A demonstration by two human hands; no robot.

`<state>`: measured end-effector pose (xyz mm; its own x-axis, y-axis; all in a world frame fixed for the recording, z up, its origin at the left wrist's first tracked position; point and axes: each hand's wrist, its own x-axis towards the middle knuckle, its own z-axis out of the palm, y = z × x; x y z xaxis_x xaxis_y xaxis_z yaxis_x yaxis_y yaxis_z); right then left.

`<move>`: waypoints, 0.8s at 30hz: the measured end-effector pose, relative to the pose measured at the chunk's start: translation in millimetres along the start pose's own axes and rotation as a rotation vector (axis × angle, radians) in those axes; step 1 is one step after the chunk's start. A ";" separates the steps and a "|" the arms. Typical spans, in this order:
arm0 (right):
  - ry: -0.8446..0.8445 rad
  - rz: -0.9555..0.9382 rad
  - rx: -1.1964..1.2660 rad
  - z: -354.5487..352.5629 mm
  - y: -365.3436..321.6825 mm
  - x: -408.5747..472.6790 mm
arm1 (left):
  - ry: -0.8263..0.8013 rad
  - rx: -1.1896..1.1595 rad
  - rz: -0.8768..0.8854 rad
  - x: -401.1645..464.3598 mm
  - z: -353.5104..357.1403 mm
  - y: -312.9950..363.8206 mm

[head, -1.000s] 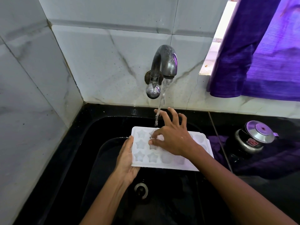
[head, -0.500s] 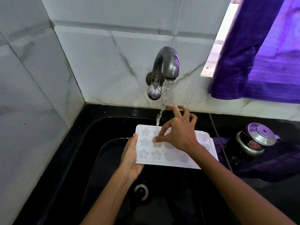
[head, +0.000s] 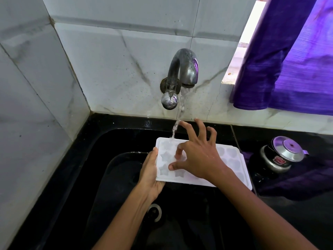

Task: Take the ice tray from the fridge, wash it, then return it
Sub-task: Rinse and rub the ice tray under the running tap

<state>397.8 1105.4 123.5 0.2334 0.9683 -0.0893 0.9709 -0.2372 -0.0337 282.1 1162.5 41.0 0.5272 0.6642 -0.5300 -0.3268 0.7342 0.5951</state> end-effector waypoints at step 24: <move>-0.002 -0.061 0.044 4.7 -4.7 1.9 | -0.037 -0.109 -0.028 4.5 -13.5 5.9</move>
<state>393.4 1108.0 118.8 0.1738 0.9809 -0.0875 0.9800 -0.1810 -0.0825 272.0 1171.8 34.0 0.5653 0.6393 -0.5213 -0.3938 0.7645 0.5104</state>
